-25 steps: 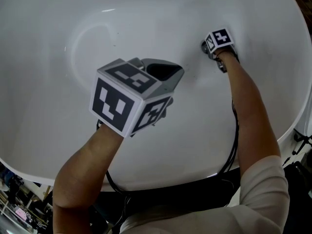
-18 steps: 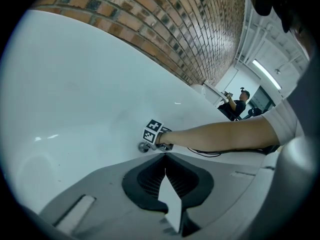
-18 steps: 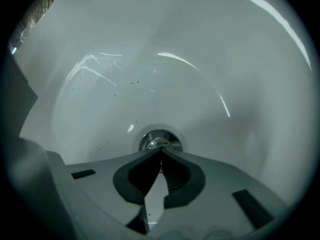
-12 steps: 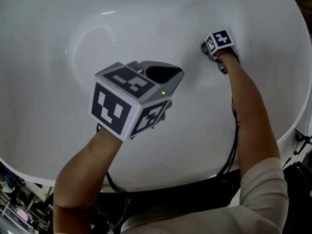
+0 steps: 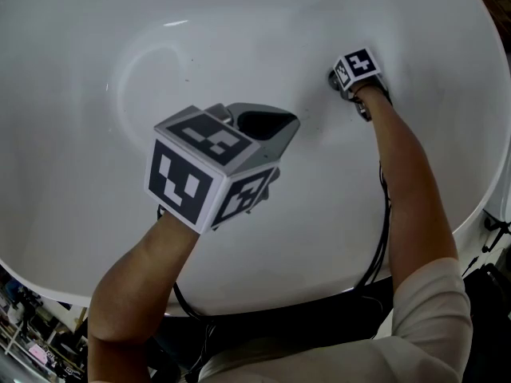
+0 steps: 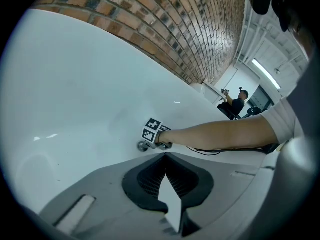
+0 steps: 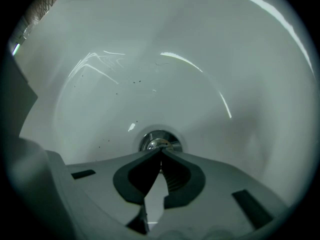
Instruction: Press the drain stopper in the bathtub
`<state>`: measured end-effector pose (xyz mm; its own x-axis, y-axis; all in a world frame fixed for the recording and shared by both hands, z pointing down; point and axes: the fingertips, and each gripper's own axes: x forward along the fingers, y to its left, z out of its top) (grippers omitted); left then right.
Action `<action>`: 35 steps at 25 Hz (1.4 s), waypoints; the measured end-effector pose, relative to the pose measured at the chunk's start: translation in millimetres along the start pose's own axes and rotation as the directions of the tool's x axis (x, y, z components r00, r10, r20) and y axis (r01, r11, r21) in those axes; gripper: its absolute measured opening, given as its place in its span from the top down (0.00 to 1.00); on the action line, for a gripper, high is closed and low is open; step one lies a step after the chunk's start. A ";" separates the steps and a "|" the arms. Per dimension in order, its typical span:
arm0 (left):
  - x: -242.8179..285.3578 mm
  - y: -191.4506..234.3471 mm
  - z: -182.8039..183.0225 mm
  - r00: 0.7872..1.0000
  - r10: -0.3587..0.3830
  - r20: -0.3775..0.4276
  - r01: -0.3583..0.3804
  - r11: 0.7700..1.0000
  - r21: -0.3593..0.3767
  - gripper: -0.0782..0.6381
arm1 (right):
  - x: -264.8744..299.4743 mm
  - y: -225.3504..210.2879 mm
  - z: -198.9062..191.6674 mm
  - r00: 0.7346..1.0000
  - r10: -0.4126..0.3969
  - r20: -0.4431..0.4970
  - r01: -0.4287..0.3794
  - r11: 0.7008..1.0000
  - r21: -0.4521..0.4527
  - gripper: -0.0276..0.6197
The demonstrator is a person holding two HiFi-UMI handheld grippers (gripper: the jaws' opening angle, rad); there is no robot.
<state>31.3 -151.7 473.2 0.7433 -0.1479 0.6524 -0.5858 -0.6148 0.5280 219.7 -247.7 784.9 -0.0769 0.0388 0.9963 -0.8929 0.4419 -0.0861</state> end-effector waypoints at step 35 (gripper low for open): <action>-1.6 -6.8 3.4 1.000 -0.008 0.006 0.007 1.000 0.026 0.88 | -3.5 0.5 -0.3 0.999 -0.044 -0.019 0.042 0.997 -0.061 0.93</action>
<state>35.1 -149.9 466.7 0.7496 -0.1479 0.6451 -0.5717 -0.6358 0.5185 219.6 -247.3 781.4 -0.0295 0.0363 0.9989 -0.8667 0.4970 -0.0436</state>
